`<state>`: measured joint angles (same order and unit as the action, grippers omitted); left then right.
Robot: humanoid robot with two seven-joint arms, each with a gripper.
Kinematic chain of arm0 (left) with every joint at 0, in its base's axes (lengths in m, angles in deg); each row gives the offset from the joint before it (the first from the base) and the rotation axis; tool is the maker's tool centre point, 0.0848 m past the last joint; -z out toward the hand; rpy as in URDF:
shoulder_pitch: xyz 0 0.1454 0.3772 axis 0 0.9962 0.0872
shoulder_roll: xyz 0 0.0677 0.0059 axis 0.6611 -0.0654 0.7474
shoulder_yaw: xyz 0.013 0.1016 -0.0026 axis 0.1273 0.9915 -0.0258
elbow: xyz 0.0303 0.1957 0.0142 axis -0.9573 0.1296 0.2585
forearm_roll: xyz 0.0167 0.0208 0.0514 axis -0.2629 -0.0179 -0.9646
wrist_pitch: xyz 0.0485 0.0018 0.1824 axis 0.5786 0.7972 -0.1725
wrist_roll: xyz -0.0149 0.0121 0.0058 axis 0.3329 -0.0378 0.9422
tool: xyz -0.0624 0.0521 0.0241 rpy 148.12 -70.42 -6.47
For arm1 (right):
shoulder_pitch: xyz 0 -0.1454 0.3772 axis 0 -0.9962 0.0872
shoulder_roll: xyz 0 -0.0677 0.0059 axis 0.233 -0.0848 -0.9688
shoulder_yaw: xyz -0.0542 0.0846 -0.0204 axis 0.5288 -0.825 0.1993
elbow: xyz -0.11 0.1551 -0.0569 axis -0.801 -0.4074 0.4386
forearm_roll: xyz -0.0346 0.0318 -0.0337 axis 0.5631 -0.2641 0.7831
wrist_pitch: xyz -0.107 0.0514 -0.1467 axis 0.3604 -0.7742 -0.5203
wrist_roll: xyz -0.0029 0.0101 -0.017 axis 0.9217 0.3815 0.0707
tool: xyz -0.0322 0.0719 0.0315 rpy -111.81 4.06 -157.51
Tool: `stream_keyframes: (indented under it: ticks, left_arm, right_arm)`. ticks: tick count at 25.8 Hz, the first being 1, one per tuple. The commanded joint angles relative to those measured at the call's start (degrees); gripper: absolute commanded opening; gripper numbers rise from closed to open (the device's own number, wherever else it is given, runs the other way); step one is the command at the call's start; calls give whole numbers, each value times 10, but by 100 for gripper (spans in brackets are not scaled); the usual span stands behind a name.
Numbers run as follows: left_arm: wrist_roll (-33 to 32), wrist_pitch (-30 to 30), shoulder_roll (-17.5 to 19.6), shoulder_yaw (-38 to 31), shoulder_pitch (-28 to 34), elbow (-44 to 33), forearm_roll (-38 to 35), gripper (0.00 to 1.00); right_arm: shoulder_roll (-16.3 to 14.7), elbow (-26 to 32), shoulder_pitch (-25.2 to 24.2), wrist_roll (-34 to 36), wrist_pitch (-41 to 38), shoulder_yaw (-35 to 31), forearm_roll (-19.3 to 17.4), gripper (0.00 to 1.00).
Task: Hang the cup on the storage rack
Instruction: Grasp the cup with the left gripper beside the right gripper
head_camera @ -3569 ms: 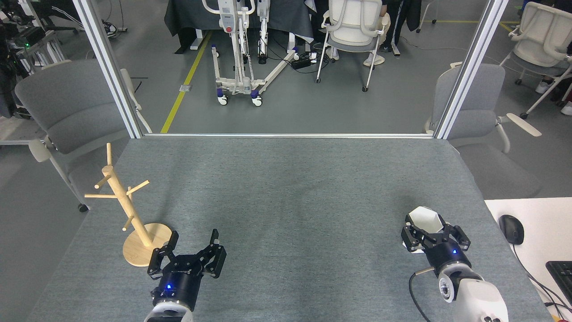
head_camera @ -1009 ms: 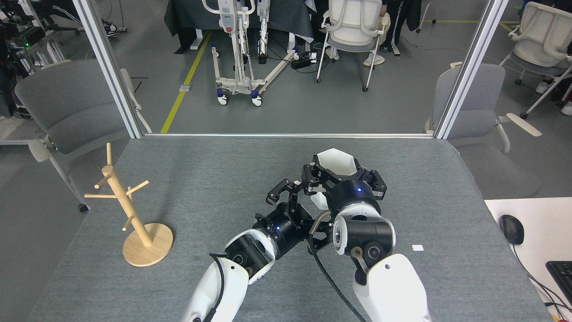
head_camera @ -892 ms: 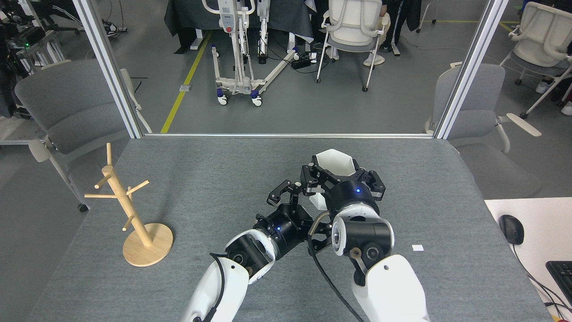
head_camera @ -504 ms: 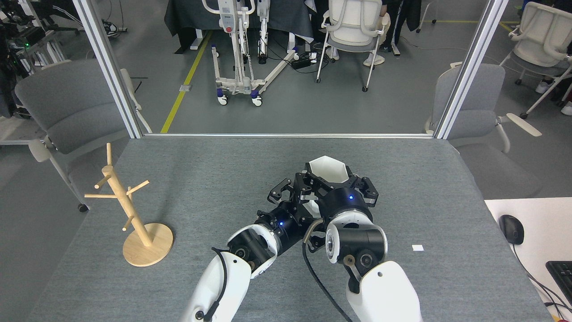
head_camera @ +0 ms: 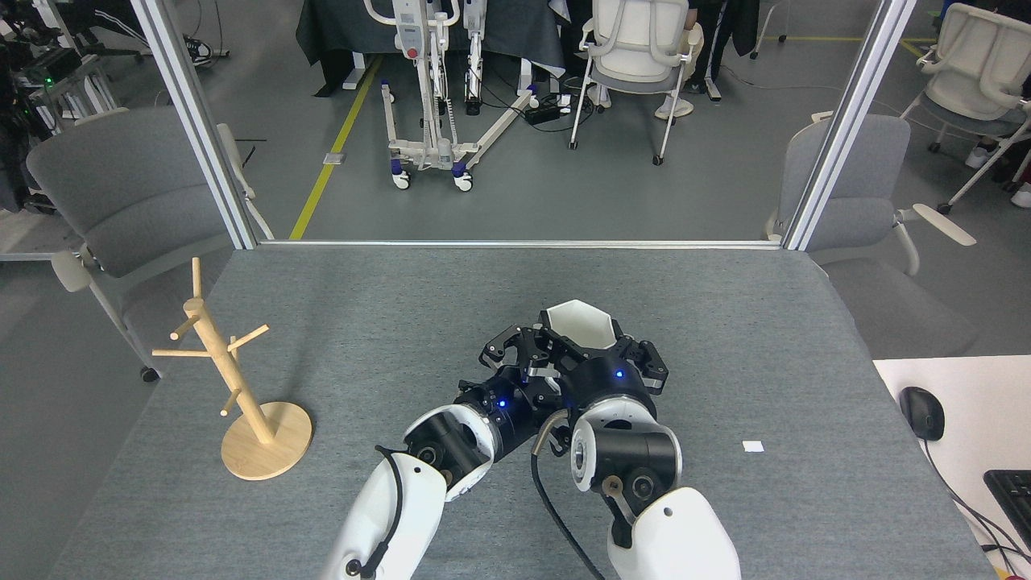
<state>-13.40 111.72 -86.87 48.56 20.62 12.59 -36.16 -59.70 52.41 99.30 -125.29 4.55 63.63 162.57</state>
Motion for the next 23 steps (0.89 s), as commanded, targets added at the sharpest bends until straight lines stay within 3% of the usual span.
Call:
stream_keyframes:
  ticks: [1,5,6,8,11,13,23]
  left_arm:
    - [-11,19,0,-15,2,-4,8,0]
    - [-11,19,4,-16,4,-4,8,0]
    - [-11,19,5,-17,5,-5,9,0]
    - [-11,19,6,-17,6,-5,9,0]
    - [-11,19,6,-18,8,-5,9,0]
    - [-12,19,6,-18,10,-5,9,0]
    - [-14,18,6,-18,11,-5,9,0]
  right_arm:
    - [4,0,-6,-6,-27,20,0,0]
    - [4,0,-9,-7,-33,22,0,1]
    - [4,0,-9,-7,-34,22,0,7]
    - [4,0,-9,-7,-34,21,0,27]
    - [5,-5,-9,0,-35,18,0,78]
    - [6,-8,-9,5,-35,16,0,95]
    - [5,-8,-9,122,-57,11,-10,99]
